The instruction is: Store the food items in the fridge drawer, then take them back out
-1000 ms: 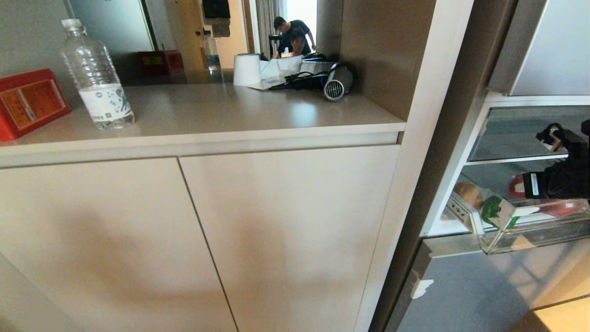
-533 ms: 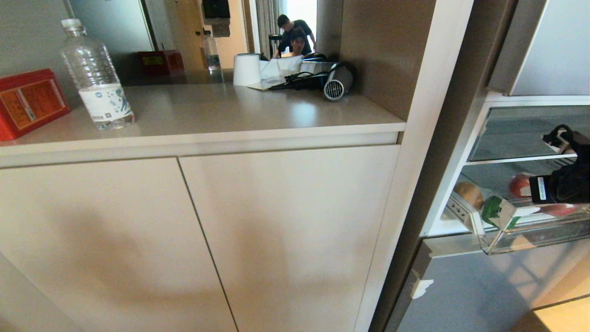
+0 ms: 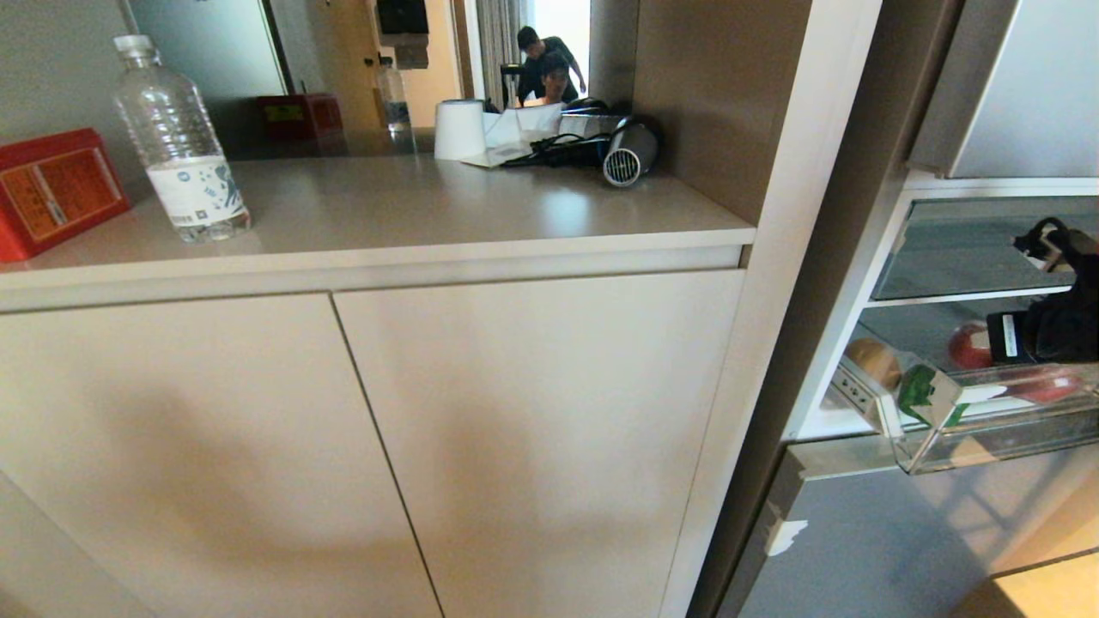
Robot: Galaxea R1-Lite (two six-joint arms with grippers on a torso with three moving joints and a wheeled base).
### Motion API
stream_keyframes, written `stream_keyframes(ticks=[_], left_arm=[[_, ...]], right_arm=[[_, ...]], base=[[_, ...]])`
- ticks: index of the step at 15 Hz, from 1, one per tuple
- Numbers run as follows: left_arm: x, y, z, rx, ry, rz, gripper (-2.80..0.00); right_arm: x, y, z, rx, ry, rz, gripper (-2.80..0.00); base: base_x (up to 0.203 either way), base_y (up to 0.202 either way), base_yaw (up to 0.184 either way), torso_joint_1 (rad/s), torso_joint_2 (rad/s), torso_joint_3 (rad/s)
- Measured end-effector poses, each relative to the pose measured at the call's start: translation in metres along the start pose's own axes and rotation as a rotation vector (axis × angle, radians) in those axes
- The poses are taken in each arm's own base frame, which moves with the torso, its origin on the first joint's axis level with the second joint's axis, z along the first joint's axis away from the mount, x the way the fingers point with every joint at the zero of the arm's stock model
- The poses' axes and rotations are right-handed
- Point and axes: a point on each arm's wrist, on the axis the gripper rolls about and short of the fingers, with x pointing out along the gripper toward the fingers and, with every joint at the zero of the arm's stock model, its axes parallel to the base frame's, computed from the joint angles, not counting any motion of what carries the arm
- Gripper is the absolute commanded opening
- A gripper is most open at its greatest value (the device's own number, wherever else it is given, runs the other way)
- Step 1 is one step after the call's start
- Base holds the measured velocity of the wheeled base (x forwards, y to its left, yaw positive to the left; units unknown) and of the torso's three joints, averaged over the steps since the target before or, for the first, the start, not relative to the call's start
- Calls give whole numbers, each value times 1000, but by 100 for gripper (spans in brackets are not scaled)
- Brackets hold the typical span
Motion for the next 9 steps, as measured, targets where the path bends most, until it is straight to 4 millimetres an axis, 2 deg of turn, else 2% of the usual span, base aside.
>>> stream_keyframes(ticks=[5,9], left_arm=[[0,0,0,0,0,0,-280],[0,0,0,0,0,0,-280]], right_arm=[[29,-26,0,26,24,-60,-280],[36,-41,-6,40,45,-88,-280]], base=[[0,0,0,0,0,0],[0,0,0,0,0,0]])
